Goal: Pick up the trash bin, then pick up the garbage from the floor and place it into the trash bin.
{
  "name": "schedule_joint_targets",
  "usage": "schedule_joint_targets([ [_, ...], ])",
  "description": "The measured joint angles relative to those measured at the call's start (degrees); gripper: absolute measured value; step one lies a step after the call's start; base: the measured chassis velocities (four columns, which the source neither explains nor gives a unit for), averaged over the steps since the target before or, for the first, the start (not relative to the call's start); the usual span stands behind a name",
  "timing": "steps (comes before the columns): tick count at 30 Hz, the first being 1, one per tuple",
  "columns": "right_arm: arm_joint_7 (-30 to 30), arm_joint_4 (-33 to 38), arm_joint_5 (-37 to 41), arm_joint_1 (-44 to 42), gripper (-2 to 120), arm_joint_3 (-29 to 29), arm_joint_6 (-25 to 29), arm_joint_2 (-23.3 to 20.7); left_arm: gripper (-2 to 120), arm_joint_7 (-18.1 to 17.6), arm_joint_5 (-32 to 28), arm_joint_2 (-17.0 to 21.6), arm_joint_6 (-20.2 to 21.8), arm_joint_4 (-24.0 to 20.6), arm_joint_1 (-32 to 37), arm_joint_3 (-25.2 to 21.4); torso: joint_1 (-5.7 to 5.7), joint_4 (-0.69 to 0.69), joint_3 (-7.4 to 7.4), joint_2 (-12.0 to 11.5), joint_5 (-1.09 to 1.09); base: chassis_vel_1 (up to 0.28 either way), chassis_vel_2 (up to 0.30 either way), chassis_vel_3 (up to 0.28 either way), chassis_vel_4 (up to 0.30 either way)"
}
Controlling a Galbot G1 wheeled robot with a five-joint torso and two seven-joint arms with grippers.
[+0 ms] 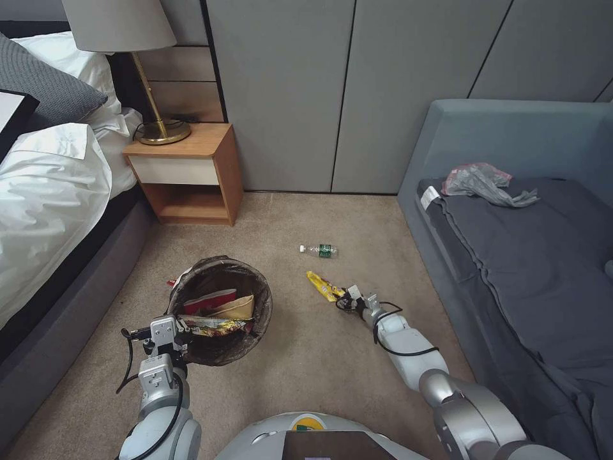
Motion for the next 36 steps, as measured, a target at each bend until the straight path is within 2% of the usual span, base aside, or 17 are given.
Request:
schedule_joint_targets([
  [1, 0.00, 0.00, 0.00, 0.00, 34, 0.00, 0.00, 0.00, 0, 0.00, 0.00, 0.00, 0.00, 0.00, 0.00, 0.00, 0.00, 0.00, 0.00, 0.00, 0.00, 0.000, 0.000, 0.000, 0.000],
  [8, 2.00, -0.66, 1.63, -0.05, 6, 0.72, -1.91, -0.10, 0, -0.07, 0.09, -0.01, -0.05, -0.05, 0.10, 0.23, 0.00, 0.03, -0.01, 0.00, 0.01, 0.000, 0.000, 0.000, 0.000],
  [11, 2.02, -0.47, 1.79, -0.32, 0, 0.78, -1.84, -0.44, 0, -0.10, 0.09, 0.04, -0.06, -0.06, 0.16, 0.25, 0.00, 0.01, -0.01, 0.00, -0.01, 0.000, 0.000, 0.000, 0.000],
  [21, 2.01, -0.03, 1.76, -0.63, 0, 0.74, -0.87, -0.72, 0, -0.16, -0.06, 0.23, -0.10, -0.28, 0.08, 0.34, 0.00, 0.00, 0.00, 0.00, -0.01, 0.000, 0.000, 0.000, 0.000],
  [28, 3.07, 1.63, 1.28, -1.36, 0, 0.57, 2.12, -0.59, 0, -0.18, -0.25, 0.30, -0.11, 0.01, -0.30, 0.30, 0.00, -0.02, 0.01, 0.00, -0.02, 0.000, 0.000, 0.000, 0.000],
  [30, 4.27, 4.16, 1.29, -2.25, 0, 0.48, 6.19, -0.43, 0, -0.18, -0.30, 0.32, -0.11, 0.71, -0.56, 0.51, 0.00, -0.02, 0.01, 0.00, -0.02, 0.000, 0.000, 0.000, 0.000],
  [33, 4.56, 5.63, 1.59, -2.79, 0, 0.46, 7.50, -0.42, 0, -0.18, -0.31, 0.32, -0.11, 0.95, -0.68, 0.57, 0.00, -0.01, 0.01, 0.00, -0.02, 0.000, 0.000, 0.000, 0.000],
  [35, 4.82, 15.61, 5.55, -7.00, 0, -0.52, 9.51, -1.32, 0, -0.16, -0.61, 0.49, -0.09, 1.61, -0.81, 0.97, 0.00, 0.02, 0.01, 0.00, -0.01, 0.000, 0.000, 0.000, 0.000],
  [36, 4.82, 15.61, 5.55, -7.00, 0, -0.52, 9.51, -1.32, 0, -0.16, -0.61, 0.49, -0.09, 1.61, -0.81, 0.97, 0.00, 0.02, 0.01, 0.00, -0.01, 0.000, 0.000, 0.000, 0.000],
])
